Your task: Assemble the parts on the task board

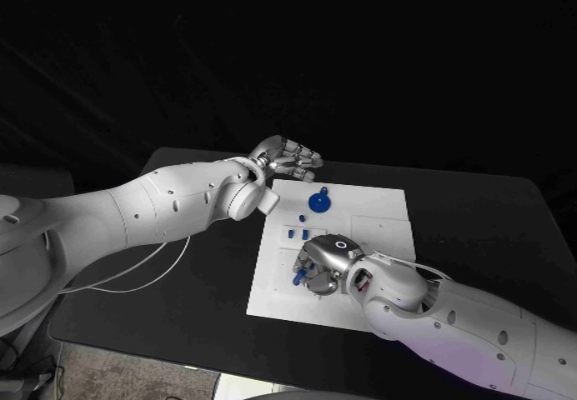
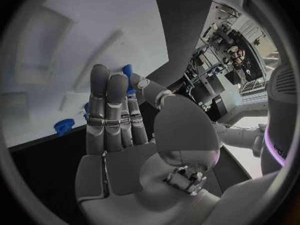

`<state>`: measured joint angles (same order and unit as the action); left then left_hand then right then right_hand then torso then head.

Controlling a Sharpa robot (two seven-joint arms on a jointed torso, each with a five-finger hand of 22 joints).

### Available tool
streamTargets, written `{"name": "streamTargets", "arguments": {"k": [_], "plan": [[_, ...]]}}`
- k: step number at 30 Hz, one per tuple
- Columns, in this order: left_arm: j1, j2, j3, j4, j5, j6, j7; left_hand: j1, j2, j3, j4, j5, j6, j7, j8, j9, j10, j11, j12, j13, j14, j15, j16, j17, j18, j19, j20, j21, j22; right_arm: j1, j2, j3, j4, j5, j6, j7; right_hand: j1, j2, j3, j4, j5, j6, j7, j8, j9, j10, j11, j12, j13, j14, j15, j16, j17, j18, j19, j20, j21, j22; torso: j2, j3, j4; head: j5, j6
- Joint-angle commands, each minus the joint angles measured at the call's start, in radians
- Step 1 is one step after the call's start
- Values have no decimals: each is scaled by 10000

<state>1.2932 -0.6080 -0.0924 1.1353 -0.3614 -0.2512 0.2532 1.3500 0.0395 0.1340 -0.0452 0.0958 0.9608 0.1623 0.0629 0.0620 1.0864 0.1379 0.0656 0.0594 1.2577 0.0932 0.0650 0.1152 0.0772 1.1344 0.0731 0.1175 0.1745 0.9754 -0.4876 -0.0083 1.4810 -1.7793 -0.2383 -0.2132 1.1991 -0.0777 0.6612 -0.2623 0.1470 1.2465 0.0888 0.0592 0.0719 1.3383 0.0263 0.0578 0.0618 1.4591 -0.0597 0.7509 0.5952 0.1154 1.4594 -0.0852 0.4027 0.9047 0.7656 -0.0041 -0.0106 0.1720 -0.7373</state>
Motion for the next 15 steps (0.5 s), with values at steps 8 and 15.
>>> {"name": "streamTargets", "arguments": {"k": [8,15], "plan": [[4,14,8,13,32,146,27,-6,106,-58,26,-69,-61,0,44,13,-71,-21,-37,-3,-28,-28,39,5,1,-78,1,69,-10,-5,57,-5,-14,-332,322,-204,-39,80,74,-15,-66,154,-100,50,14,100,-8,32,2,-7,-76,44,4,85,14,-35,-43,25,-3,-6,-5,8,-27],[4,21,8,7,29,159,15,-6,106,-58,26,-69,-61,0,44,13,-71,-21,-37,-3,-28,-28,39,5,1,-78,1,69,-10,-4,199,-57,12,-510,478,-250,-38,84,65,-13,-72,153,-100,51,14,94,-7,32,2,-12,-74,42,1,75,6,-33,-57,44,-3,-7,1,-22,-36]]}}
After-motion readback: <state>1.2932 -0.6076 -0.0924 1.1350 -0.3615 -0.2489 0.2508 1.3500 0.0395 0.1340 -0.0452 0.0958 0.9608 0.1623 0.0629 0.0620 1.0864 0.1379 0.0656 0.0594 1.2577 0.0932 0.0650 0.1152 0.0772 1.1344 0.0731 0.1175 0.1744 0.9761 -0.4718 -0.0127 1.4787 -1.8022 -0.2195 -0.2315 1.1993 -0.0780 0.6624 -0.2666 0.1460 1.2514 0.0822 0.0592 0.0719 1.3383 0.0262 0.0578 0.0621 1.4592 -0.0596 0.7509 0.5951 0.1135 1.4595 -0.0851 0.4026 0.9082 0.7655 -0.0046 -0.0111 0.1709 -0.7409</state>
